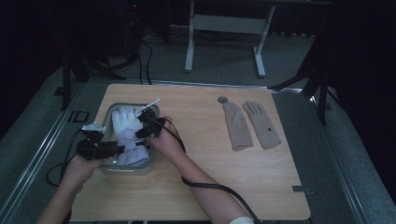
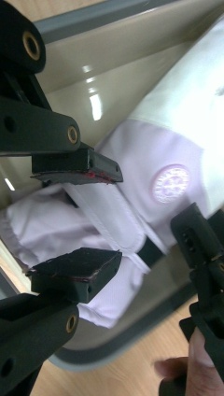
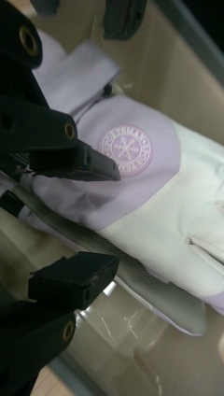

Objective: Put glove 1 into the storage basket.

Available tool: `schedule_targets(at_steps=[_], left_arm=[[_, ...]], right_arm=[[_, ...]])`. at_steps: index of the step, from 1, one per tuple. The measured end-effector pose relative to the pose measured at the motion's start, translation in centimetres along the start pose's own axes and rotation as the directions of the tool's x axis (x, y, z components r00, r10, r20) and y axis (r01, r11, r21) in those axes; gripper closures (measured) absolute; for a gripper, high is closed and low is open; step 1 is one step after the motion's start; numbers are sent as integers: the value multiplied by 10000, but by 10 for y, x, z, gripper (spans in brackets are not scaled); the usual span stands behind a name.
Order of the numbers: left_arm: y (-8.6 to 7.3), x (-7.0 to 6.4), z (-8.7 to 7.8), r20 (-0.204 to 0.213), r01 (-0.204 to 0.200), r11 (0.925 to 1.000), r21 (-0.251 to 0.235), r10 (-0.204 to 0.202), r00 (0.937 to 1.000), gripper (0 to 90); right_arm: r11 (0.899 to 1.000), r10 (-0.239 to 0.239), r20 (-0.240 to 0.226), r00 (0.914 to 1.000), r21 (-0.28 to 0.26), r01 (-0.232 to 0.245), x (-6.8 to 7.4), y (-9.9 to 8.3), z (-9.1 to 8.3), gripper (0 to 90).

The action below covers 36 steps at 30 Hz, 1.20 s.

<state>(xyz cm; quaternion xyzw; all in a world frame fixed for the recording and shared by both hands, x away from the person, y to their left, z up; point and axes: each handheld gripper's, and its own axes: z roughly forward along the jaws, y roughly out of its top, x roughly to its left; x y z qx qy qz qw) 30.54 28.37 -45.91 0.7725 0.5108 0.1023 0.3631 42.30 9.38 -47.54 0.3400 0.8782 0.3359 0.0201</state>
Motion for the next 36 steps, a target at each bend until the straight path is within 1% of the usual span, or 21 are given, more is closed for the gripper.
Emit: schedule_targets(at_steps=[2, 3, 5, 6, 8, 10, 12, 13, 14, 16, 17, 18, 19, 20, 24, 27, 30, 34, 36], left_arm=[[2, -5, -2, 52, -15, 9996, -272, 16, 10000, 559], [2, -8, -2, 113, -78, 9991, -407, 83, 9999, 559], [4, -15, -1, 131, -127, 9982, -588, 135, 9998, 559], [5, -19, 0, 169, -173, 9976, -676, 185, 9997, 559], [8, -25, 2, 288, -195, 9961, -859, 220, 9993, 559], [10, -31, 3, 364, -196, 9945, -1029, 235, 9991, 559], [13, -37, 5, 434, -235, 9930, -1155, 287, 9986, 560], [14, -40, 6, 453, -265, 9921, -1224, 323, 9985, 561], [14, -42, 6, 438, -293, 9918, -1242, 350, 9984, 564], [17, -49, 8, 556, -356, 9908, -1304, 432, 9975, 567], [18, -52, 9, 546, -423, 9903, -1321, 499, 9973, 569], [18, -52, 9, 546, -423, 9903, -1321, 499, 9973, 569], [20, -58, 12, 642, -480, 9894, -1369, 572, 9963, 569], [21, -61, 13, 680, -517, 9888, -1400, 617, 9958, 569], [25, -74, 22, 936, -599, 9877, -1441, 739, 9929, 569], [28, -84, 29, 1111, -719, 9865, -1470, 887, 9898, 569], [31, -94, 37, 1180, -811, 9842, -1577, 1003, 9879, 568], [34, -106, 47, 1297, -977, 9813, -1657, 1199, 9843, 569], [34, -113, 52, 1282, -1087, 9784, -1759, 1323, 9829, 569]], right_arm=[[9991, -211, -24, 9998, -358, 210, 0, 1, -6, 359], [9984, -279, -54, 9996, -493, 276, -1, 1, -9, 331], [9960, -377, -395, 9985, -825, 343, -2, 0, -16, 239], [9957, -398, -504, 9979, -858, 354, -2, 0, -19, 223], [9939, -568, -656, 9962, -985, 501, -4, -2, -25, 144], [9927, -705, -518, 9962, -1014, 650, -6, -4, -30, 140], [9917, -789, -523, 9955, -1061, 730, -9, -7, -35, 139], [9913, -816, -437, 9957, -1074, 765, -11, -8, -38, 139], [9905, -814, -418, 9958, -1143, 762, -13, -9, -42, 139], [9893, -742, -433, 9963, -1288, 681, -17, -12, -49, 139], [9882, -724, -357, 9967, -1379, 669, -20, -14, -55, 139], [9882, -724, -357, 9967, -1379, 669, -20, -14, -55, 139], [9864, -728, -339, 9968, -1498, 669, -22, -16, -59, 139], [9856, -692, -212, 9974, -1562, 651, -28, -20, -68, 139], [9842, -641, 113, 9979, -1648, 651, -41, -30, -82, 139], [9852, -504, 208, 9985, -1633, 531, -51, -38, -89, 139], [9860, -367, 376, 9986, -1611, 423, -61, -46, -95, 138], [9831, -314, 465, 9984, -1786, 392, -74, -56, -104, 137], [9814, -264, 540, 9982, -1885, 361, -79, -62, -110, 137]])
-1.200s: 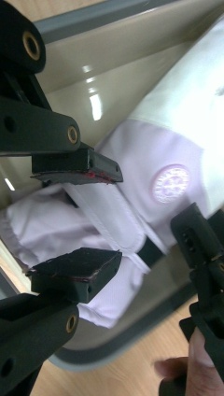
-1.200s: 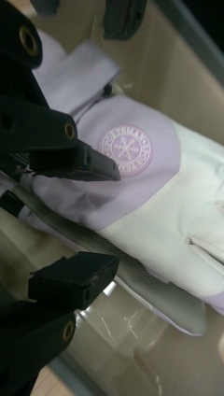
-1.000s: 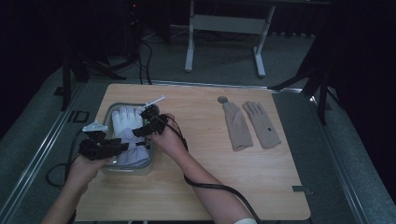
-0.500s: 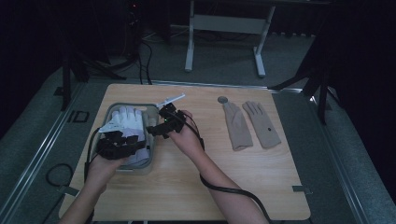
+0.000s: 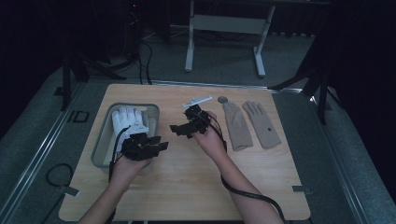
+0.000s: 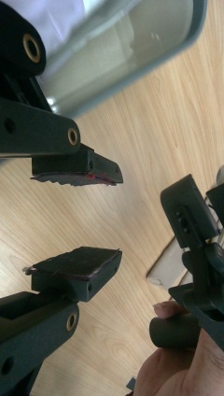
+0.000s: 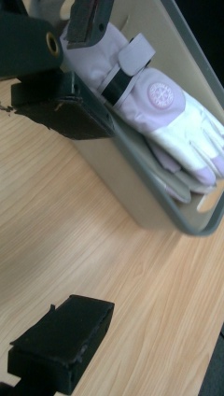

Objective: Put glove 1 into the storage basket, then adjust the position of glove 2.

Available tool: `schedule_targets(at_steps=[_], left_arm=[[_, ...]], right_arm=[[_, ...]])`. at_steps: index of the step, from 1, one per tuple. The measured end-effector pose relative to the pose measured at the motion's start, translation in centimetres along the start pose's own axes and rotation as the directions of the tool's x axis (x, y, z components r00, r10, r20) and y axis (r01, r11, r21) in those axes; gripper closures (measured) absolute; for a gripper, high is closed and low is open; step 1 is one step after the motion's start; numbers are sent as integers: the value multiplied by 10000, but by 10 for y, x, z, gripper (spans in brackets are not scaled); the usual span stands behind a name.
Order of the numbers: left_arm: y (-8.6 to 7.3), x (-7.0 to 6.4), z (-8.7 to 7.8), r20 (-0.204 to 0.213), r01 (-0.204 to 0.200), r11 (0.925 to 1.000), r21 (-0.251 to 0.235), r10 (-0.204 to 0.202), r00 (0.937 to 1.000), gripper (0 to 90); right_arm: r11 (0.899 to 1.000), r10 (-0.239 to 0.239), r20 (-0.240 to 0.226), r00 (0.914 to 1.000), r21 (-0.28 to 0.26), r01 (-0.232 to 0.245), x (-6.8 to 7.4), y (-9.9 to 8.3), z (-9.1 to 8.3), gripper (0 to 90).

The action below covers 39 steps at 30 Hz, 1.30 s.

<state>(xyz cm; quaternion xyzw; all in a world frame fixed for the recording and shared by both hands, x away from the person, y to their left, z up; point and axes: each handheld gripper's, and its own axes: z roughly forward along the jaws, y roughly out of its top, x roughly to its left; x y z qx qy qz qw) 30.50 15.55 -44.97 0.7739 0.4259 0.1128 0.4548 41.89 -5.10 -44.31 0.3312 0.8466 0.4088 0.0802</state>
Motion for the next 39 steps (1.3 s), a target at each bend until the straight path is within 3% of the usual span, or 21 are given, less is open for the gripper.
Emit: schedule_targets(at_steps=[4, 7, 10, 15, 19, 23, 29, 32, 39], left_arm=[[-3, -11, 13, 88, -233, 9997, -100, 234, 9997, 545], [-6, -18, 24, 165, -430, 9991, 18, 429, 9989, 428], [-9, -24, 33, 551, -667, 9977, 75, 662, 9963, 319], [-15, -36, 44, 655, -1074, 9935, -381, 1098, 9918, 157], [-26, -44, 55, 921, -1128, 9919, -589, 1179, 9887, 147], [-38, -49, 64, 977, -1224, 9906, -604, 1279, 9870, 134], [-51, -50, 73, 912, -1276, 9904, -529, 1320, 9870, 24], [-57, -51, 75, 655, -1506, 9867, -618, 1545, 9858, 24], [-68, -50, 77, 744, -1542, 9860, -634, 1588, 9845, 24]], right_arm=[[9998, 194, -10, 9998, -68, -194, -13, -10, -12, 134], [9997, 235, 239, 9994, -99, -232, -20, -17, -21, 120], [9995, 258, 647, 9976, -182, -246, -26, -23, -28, 113], [9994, 268, 716, 9971, -254, -250, -36, -34, -39, 139], [9985, 376, 840, 9958, -427, -341, -44, -44, -47, 170], [9985, 176, 909, 9957, -523, -129, -51, -56, -53, 207], [9985, -4, 1255, 9921, -541, 73, -66, -74, -61, 292], [9987, 34, 1516, 9884, -515, 45, -75, -82, -64, 327], [9973, 545, 2074, 9767, -587, -431, -104, -100, -66, 359]])
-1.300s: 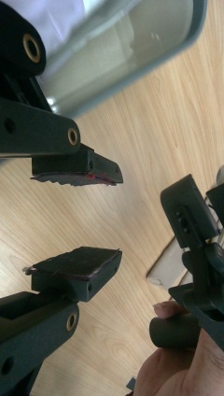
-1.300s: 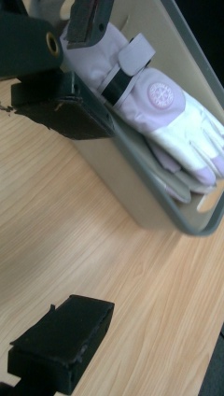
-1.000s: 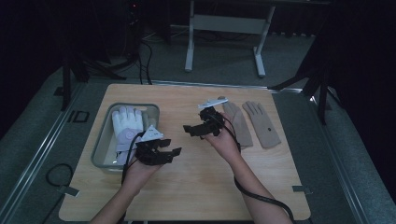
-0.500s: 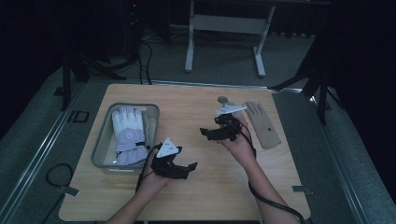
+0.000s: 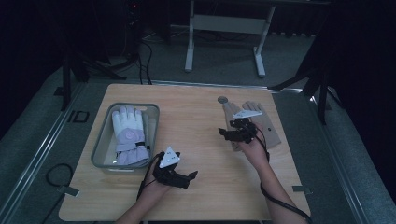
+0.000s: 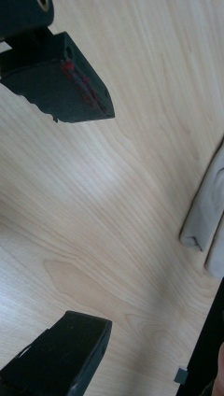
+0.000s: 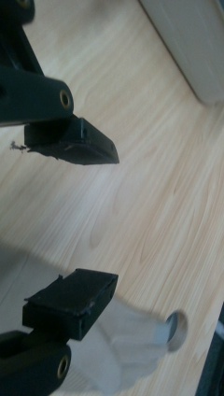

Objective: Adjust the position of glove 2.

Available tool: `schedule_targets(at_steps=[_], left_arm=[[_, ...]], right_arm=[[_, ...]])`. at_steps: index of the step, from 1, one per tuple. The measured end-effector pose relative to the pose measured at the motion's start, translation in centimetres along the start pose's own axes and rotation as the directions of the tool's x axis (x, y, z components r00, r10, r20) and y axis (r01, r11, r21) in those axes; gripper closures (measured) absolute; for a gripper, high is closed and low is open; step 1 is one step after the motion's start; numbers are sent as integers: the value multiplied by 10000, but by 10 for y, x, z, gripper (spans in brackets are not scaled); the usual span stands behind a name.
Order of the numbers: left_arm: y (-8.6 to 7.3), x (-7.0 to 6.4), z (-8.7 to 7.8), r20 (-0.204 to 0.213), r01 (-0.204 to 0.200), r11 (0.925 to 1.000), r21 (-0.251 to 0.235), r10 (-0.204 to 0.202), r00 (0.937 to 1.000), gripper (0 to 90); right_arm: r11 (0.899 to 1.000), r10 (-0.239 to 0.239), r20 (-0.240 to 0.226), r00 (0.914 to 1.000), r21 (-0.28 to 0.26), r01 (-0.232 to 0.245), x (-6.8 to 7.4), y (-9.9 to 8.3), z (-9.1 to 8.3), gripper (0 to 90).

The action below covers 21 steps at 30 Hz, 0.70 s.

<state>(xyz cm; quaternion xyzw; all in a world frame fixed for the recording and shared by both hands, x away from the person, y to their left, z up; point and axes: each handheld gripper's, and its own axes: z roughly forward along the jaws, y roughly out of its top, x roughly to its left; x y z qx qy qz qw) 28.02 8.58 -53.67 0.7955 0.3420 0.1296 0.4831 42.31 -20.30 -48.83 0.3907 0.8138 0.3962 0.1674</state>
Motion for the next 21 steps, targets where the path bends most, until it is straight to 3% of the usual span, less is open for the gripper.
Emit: schedule_targets(at_steps=[6, 13, 21], left_arm=[[-6, -1, -2, 68, -62, 9998, -187, 63, 10000, 24], [-9, 0, -6, 0, -195, 9987, -467, 195, 9998, 24], [-13, 2, -5, -148, -293, 9982, -521, 285, 9995, 24]], right_arm=[[9990, 412, 717, 9966, 134, -422, -29, -7, 5, 374], [9960, 820, 1241, 9889, 243, -856, -59, -9, 18, 474], [9942, 549, 1889, 9805, 811, -713, -76, -15, 44, 446]])
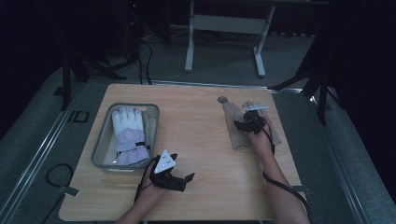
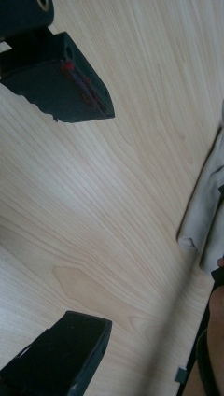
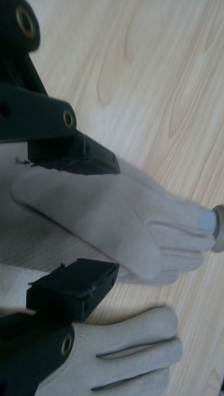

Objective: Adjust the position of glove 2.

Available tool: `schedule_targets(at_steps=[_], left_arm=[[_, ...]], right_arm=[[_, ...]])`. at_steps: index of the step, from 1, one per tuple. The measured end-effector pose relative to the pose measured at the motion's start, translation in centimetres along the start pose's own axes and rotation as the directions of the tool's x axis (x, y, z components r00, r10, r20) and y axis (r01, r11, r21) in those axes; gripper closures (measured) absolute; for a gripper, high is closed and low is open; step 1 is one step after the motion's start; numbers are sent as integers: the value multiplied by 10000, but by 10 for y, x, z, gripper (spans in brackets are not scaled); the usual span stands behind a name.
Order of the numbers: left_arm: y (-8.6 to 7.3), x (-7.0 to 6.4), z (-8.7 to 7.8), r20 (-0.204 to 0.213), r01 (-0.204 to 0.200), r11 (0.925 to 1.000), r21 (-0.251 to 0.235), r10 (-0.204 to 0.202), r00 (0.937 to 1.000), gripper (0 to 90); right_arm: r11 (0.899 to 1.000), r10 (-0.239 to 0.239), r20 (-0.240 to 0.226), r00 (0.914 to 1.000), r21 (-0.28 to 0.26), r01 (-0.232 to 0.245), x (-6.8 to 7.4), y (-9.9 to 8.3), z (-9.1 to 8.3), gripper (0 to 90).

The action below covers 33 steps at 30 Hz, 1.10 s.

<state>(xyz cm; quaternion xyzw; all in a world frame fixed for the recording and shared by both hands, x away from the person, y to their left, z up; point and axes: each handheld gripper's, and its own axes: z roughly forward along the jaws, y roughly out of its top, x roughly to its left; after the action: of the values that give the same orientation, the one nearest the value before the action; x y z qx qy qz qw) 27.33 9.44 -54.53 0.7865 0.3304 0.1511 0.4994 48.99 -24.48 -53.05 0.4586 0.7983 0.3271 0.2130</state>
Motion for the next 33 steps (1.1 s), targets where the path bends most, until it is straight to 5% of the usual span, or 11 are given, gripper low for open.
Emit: schedule_targets(at_steps=[5, 10, 12, 19, 22, 25, 33], left_arm=[[-1, -3, 1, 94, -62, 10000, -17, 62, 9999, 24], [-2, -1, 0, 103, 115, 9999, -41, -114, 9999, 24], [-3, 0, 0, 112, 192, 9998, -48, -191, 9998, 24], [-3, -1, -1, 65, 237, 9997, -85, -237, 9997, 24], [-4, -2, 0, 37, 156, 9999, -12, -156, 9999, 24], [-4, -3, 1, 22, 76, 10000, 13, -76, 10000, 24], [-3, -2, -1, -144, 94, 9999, -131, -96, 9998, 24]], right_arm=[[9989, 113, -5, 9999, 452, -112, -2, -1, 17, 434], [9995, -182, 202, 9996, 254, 177, 1, -4, 21, 453], [9998, 73, 39, 10000, 176, -74, -1, -6, 20, 467], [9993, 306, -301, 9991, 239, -299, 2, -6, 17, 736], [9982, 465, -46, 9989, 375, -463, 8, -5, 16, 768], [9958, 796, -38, 9968, 456, -794, 13, -2, 15, 778], [9812, 1882, -543, 9806, -323, -1902, 34, 11, -7, 779]])
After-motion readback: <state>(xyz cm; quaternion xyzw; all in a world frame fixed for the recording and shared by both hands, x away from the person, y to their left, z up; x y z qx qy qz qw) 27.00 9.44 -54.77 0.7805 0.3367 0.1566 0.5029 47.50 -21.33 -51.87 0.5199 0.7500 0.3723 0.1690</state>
